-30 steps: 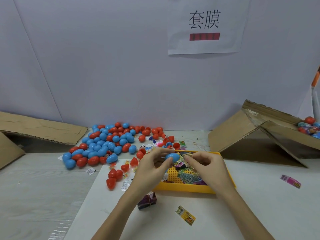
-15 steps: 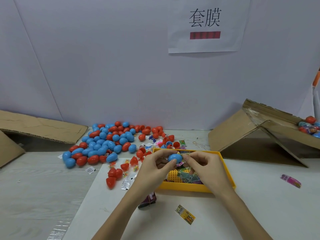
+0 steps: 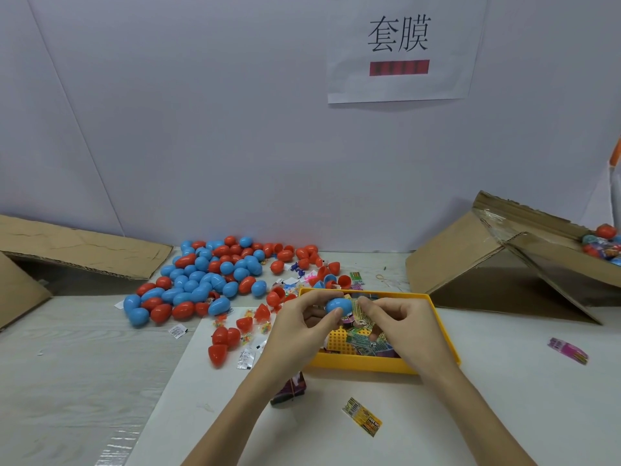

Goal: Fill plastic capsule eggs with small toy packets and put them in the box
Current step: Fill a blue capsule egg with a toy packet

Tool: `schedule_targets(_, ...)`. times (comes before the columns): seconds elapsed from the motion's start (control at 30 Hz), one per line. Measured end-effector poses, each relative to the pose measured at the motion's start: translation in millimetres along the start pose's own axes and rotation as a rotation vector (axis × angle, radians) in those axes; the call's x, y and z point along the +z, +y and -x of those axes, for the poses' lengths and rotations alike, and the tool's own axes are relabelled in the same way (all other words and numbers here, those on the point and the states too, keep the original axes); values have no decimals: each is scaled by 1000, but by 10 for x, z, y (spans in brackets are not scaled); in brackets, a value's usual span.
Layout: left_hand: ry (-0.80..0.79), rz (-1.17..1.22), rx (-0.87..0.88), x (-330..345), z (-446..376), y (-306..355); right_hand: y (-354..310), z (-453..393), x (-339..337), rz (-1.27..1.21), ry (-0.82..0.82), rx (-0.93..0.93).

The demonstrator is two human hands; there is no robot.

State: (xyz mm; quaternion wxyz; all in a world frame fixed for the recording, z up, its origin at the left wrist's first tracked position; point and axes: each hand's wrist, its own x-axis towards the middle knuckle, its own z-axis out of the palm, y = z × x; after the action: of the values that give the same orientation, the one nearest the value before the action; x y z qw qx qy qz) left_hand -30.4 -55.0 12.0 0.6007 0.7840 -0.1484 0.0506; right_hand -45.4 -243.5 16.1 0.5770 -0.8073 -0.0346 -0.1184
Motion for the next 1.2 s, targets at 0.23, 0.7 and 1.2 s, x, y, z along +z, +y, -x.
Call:
schedule_targets(0.23, 5, 20, 6, 13, 11, 12, 53, -22, -15, 39, 62, 7)
schedule_targets(0.7, -36, 36, 19, 31, 18, 1, 88, -20, 18, 94, 51, -22)
schedule_targets(1.2, -19, 12, 27, 24, 12, -26, 52, 15, 64, 86, 25, -122)
